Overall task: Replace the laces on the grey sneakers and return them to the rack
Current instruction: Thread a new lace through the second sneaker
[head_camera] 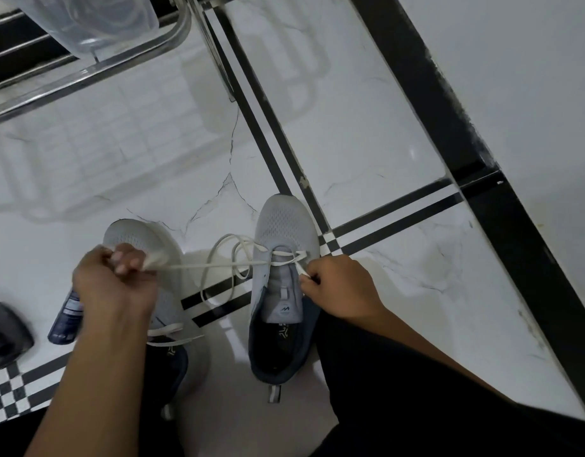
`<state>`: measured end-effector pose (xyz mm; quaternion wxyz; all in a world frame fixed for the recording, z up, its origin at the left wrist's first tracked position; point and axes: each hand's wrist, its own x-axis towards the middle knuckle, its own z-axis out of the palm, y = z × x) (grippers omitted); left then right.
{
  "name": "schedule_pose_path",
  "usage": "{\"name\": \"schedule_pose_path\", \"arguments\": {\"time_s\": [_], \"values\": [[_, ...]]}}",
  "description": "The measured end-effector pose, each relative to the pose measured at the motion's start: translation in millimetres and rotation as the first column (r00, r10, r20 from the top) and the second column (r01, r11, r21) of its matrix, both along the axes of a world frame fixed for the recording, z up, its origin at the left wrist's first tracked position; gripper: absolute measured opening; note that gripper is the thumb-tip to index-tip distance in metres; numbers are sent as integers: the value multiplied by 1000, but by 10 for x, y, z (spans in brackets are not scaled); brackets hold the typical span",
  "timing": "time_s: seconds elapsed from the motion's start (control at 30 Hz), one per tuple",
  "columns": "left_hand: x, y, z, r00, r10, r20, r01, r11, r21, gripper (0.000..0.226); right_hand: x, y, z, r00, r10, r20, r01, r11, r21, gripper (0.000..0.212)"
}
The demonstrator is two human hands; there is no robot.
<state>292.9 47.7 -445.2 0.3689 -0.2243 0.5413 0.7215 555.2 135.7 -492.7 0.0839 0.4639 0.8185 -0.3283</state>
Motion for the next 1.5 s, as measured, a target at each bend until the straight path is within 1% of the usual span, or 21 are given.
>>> {"name": "schedule_pose_path", "arguments": {"time_s": [0.03, 0.07, 0.13, 0.2, 0.27, 0.33, 0.4, 0.53, 0.6, 0.67, 0.73, 0.8, 0.87, 0.9, 0.97, 1.03, 1.13, 1.23, 1.37, 1.43, 1.5], "values": [[-62, 10, -40, 986, -157, -51, 146, 974, -175, 22, -3, 0, 0, 1000, -1, 0, 1, 1000, -2, 32], [-58, 44, -71, 901, -420, -103, 341, 836, -430, 28, -7, 0, -1, 1000, 2, -2, -2, 1000, -5, 32], [159, 131, -161, 506, -857, -99, 509, 389, -767, 36, -18, 1, 6, 1000, 6, -6, -6, 1000, -5, 33], [524, 205, -230, 165, -986, -22, 560, 112, -821, 29, -25, 6, 19, 1000, 8, -9, -8, 1000, -8, 36], [834, 210, -340, -64, -996, 63, 527, -87, -845, 28, -28, 10, 26, 1000, 16, -6, -16, 1000, -14, 39], [955, 188, -405, -92, -995, 33, 487, -74, -870, 24, -31, 5, 25, 1000, 19, -3, -19, 1000, -9, 45], [934, 182, -429, -62, -998, -26, 491, -8, -871, 19, -28, 4, 15, 1000, 15, -3, -15, 1000, -7, 46], [723, 127, -429, 34, -999, -15, 397, 28, -917, 13, -15, 14, -6, 1000, -1, -4, 1, 1000, -21, 35], [621, 113, -458, -22, -993, 113, 353, -113, -929, 13, -24, 14, -7, 1000, 3, -22, -3, 1000, -21, 32], [589, 136, -518, -192, -942, 276, 324, -327, -888, 11, -38, 12, -7, 1000, 16, -24, -17, 1000, -19, 32], [638, 198, -513, -276, -899, 340, 283, -415, -865, 15, -38, 18, -13, 1000, 21, -18, -21, 1000, -11, 31], [679, 267, -480, -262, -926, 272, 146, -317, -937, 29, -37, 18, -18, 1000, 21, -11, -21, 1000, -7, 32], [735, 337, -433, -206, -974, 90, 63, -105, -993, 38, -39, 16, -22, 1000, 21, -8, -21, 1000, -11, 33], [763, 381, -419, -168, -985, 45, 115, -65, -991, 43, -44, 15, -22, 1000, 21, -11, -21, 1000, -14, 34], [826, 466, -407, -58, -997, 57, 333, -73, -940, 51, -48, 17, -22, 1000, 28, -13, -29, 1000, -13, 36], [868, 515, -440, 84, -996, 36, 464, 8, -886, 45, -54, 24, -13, 999, 39, -9, -39, 999, -5, 40], [892, 566, -500, 156, -987, -42, 446, 109, -888, 25, -59, 29, -13, 999, 36, -11, -36, 999, -4, 43], [945, 622, -483, 266, -959, -94, 495, 219, -841, 29, -42, 24, -23, 1000, 18, -9, -18, 1000, -5, 41], [1040, 595, -383, 396, -896, -199, 560, 407, -722, 17, -28, 47, -44, 998, -24, -63, 20, 998, -56, 35], [1035, 569, -321, 475, -844, -249, 605, 519, -604, 16, -29, 78, -15, 984, -116, -132, 99, 986, -131, 36], [995, 569, -232, 466, -823, -325, 626, 566, -537, 14, -54, 148, 33, 921, -294, -255, 243, 946, -215, 36]]}}
